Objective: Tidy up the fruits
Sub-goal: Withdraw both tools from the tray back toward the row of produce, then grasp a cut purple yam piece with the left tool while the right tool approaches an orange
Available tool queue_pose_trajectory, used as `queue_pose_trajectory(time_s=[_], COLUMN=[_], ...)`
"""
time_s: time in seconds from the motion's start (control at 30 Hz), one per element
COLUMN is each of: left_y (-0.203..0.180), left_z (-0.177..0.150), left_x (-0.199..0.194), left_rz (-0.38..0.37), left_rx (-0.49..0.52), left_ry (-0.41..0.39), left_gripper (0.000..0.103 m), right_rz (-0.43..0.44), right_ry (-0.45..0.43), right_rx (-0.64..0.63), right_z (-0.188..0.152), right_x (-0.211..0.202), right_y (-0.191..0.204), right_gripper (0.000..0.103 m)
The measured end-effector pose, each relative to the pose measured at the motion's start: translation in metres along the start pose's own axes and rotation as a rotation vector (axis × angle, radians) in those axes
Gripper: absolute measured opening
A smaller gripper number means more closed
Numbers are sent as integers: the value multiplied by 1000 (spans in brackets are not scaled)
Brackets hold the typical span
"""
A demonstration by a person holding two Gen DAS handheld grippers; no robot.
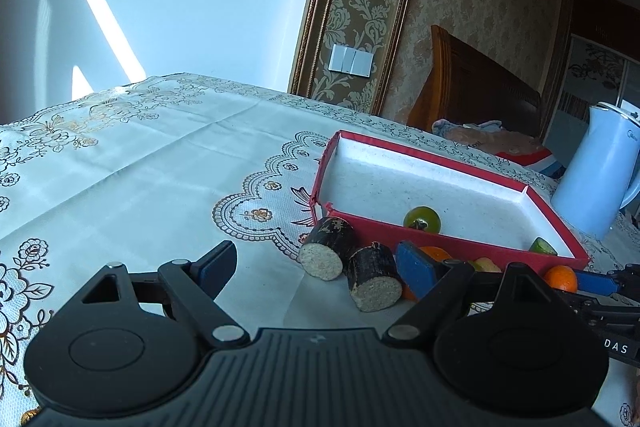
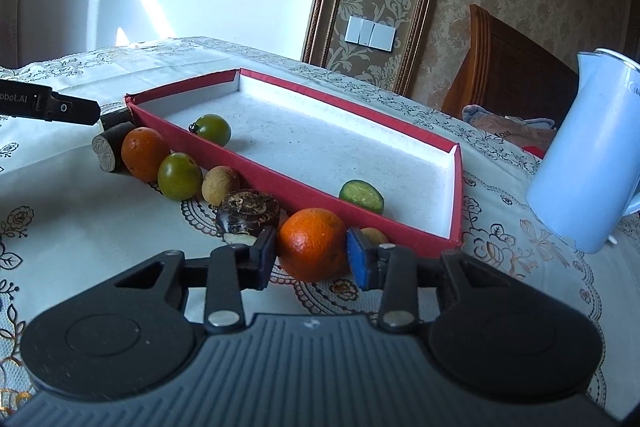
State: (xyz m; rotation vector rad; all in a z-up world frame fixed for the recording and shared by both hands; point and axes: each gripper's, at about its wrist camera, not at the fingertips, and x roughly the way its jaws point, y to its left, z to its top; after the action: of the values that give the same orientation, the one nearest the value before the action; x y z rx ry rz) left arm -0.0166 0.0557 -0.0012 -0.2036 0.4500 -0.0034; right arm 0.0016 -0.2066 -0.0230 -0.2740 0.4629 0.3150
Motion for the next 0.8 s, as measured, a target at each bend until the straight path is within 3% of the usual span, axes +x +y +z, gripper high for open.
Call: queue_pose_trajectory(time_s=[0.33, 0.63, 0.8], left_y=[-15, 12, 20], left_z=[-4, 16, 30], left_x=[3, 10, 29], left_rz=[-17, 67, 52], left_rx=[95, 59, 108], left_ry=[39, 15, 75], left_gripper=[87, 87, 87], right_rz=[113, 150, 154], right_ry=[10, 8, 6], right_rx=[224, 245, 253], right_z=[-14, -21, -22], right_x=[-28, -33, -33], right_y=[-20, -15, -17], right_gripper=[36, 36, 36])
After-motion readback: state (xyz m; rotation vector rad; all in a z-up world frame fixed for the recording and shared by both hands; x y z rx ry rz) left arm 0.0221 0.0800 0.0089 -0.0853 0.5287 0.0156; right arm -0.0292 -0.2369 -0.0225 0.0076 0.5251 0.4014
